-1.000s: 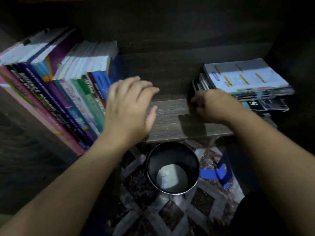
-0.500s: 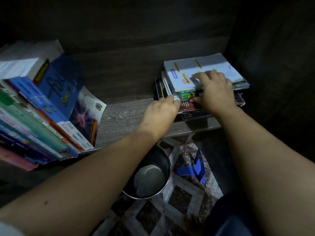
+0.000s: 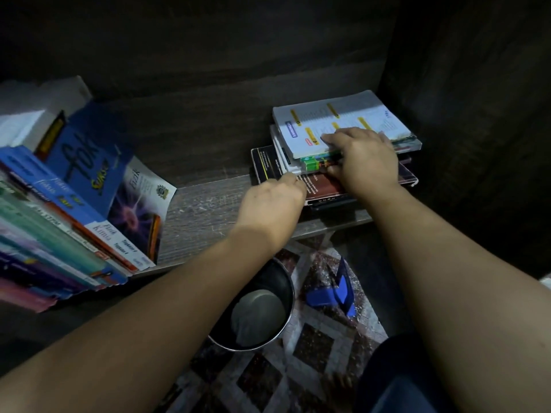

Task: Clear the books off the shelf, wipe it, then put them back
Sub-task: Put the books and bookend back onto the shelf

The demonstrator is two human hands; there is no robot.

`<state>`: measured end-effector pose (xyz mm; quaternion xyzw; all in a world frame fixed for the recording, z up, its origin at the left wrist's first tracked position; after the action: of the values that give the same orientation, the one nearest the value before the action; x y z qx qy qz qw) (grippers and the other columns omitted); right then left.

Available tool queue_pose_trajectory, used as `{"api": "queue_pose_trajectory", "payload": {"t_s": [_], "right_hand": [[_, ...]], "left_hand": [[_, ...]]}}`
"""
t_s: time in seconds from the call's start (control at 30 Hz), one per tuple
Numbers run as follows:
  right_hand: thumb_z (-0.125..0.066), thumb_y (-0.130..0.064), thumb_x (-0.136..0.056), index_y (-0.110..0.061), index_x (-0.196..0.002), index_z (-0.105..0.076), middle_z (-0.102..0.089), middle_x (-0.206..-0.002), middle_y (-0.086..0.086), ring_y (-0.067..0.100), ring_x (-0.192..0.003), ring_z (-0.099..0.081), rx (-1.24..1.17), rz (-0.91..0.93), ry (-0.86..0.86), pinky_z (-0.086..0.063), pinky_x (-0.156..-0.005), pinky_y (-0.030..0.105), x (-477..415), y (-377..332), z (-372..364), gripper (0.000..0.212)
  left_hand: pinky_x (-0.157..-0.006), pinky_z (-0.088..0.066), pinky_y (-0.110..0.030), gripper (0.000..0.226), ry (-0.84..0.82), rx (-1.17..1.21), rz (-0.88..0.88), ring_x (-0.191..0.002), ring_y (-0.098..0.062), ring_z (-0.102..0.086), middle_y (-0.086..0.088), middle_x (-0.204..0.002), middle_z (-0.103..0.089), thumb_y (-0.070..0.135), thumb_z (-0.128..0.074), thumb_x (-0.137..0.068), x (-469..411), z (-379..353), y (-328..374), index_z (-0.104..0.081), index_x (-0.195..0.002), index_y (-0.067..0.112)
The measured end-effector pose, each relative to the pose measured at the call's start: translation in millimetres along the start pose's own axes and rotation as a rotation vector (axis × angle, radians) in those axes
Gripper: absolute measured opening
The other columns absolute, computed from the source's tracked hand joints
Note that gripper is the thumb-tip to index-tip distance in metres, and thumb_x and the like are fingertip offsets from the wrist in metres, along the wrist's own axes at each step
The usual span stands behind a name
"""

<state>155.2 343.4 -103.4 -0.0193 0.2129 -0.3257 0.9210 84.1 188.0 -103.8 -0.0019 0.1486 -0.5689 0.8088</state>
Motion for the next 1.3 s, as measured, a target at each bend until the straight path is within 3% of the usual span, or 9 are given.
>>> {"api": "queue_pose_trajectory", "payload": {"t_s": [0.1, 0.2, 0.33, 0.53, 0.73, 0.9, 1.07, 1.2, 1.3], "right_hand": [[-0.075, -0.025, -0.079, -0.028, -0.137, -0.052, -0.052, -0.139, 0.002, 0.028, -0.13, -0.043, -0.002, -0.011, -0.013, -0.026, -0.112, 0.052, -3, -1, 0, 0.063], [-0.075, -0.024, -0.079, -0.026, -0.136, -0.052, -0.054, -0.137, 0.004, 0.03, -0.128, -0.045, -0.016, -0.028, -0.03, -0.027, -0.111, 0.053, -4, -3, 1, 0.062], [-0.075, -0.026, -0.078, -0.027, -0.134, -0.054, -0.057, -0.132, 0.005, 0.031, -0.123, -0.048, -0.024, -0.045, -0.055, -0.029, -0.109, 0.053, -7, -4, 3, 0.06], [-0.079, -0.031, -0.076, -0.028, -0.131, -0.057, -0.06, -0.127, 0.006, 0.031, -0.12, -0.051, -0.078, -0.093, -0.071, -0.03, -0.109, 0.054, -11, -5, 5, 0.059], [-0.081, -0.032, -0.074, -0.028, -0.131, -0.058, -0.059, -0.131, 0.006, 0.031, -0.121, -0.05, -0.098, -0.099, -0.06, -0.031, -0.109, 0.053, -10, -4, 3, 0.062], [-0.081, -0.035, -0.073, -0.028, -0.132, -0.057, -0.058, -0.131, 0.006, 0.032, -0.121, -0.05, -0.084, -0.115, -0.057, -0.028, -0.11, 0.054, -9, -3, 1, 0.064], [-0.081, -0.035, -0.074, -0.028, -0.133, -0.056, -0.058, -0.132, 0.008, 0.032, -0.123, -0.048, -0.078, -0.104, -0.062, -0.026, -0.111, 0.056, -7, -2, -2, 0.065], [-0.08, -0.029, -0.076, -0.025, -0.135, -0.055, -0.057, -0.133, 0.009, 0.033, -0.125, -0.046, -0.085, -0.081, -0.063, -0.024, -0.111, 0.057, -5, -3, -3, 0.064], [-0.079, -0.026, -0.077, -0.024, -0.136, -0.054, -0.055, -0.136, 0.009, 0.032, -0.128, -0.043, -0.084, -0.07, -0.054, -0.02, -0.113, 0.059, -3, 0, -5, 0.064]], "left_hand": [[-0.064, -0.044, -0.037, 0.035, 0.049, -0.028, 0.03, -0.098, -0.026, -0.056, -0.009, -0.111, -0.05, -0.006, -0.042, -0.083, 0, -2, 12, -0.048, -0.114, 0.009], [-0.059, -0.051, -0.037, 0.039, 0.106, -0.026, -0.05, -0.083, -0.027, -0.062, -0.01, -0.098, -0.056, -0.006, -0.03, -0.077, -2, -10, 18, -0.054, -0.104, 0.008], [-0.07, -0.047, -0.039, 0.035, 0.013, 0.044, -0.08, -0.095, -0.029, -0.059, -0.011, -0.112, -0.05, -0.008, -0.044, -0.086, -4, -7, 4, -0.047, -0.117, 0.008], [-0.067, -0.04, -0.038, 0.033, -0.107, -0.005, 0.02, -0.096, -0.027, -0.058, -0.005, -0.115, -0.043, 0.004, -0.048, -0.092, 37, 7, -25, -0.04, -0.122, 0.016], [-0.056, -0.049, -0.039, 0.032, -0.032, 0.028, -0.005, -0.077, -0.027, -0.058, -0.006, -0.101, -0.049, 0.008, -0.065, -0.081, 77, 9, -49, -0.05, -0.108, 0.014], [-0.04, -0.029, -0.03, 0.035, 0.037, -0.029, -0.076, -0.052, -0.026, -0.053, -0.007, -0.08, -0.05, 0.002, -0.077, -0.061, 87, 20, -48, -0.056, -0.087, 0.011], [-0.042, -0.035, -0.032, 0.04, -0.032, -0.016, -0.027, -0.061, -0.025, -0.057, -0.006, -0.089, -0.052, 0.008, -0.078, -0.063, 112, 10, -63, -0.054, -0.094, 0.014], [-0.054, -0.052, -0.039, 0.025, -0.051, 0.013, 0.006, -0.079, -0.032, -0.065, -0.011, -0.107, -0.063, 0.01, -0.046, -0.075, 128, 0, -77, -0.056, -0.098, 0.013], [-0.057, -0.054, -0.038, 0.025, -0.05, 0.046, -0.006, -0.086, -0.031, -0.069, -0.013, -0.11, -0.068, 0.019, -0.043, -0.073, 132, -6, -82, -0.056, -0.093, 0.013]]}}
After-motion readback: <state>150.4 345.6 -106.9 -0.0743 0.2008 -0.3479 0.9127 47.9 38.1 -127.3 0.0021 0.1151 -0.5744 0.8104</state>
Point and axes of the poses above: each hand's wrist, its own x-axis away from the middle knuckle, its own z-axis out of the back of the hand, y = z × x, the point moved 2 cm from there along -x, towards the middle knuckle
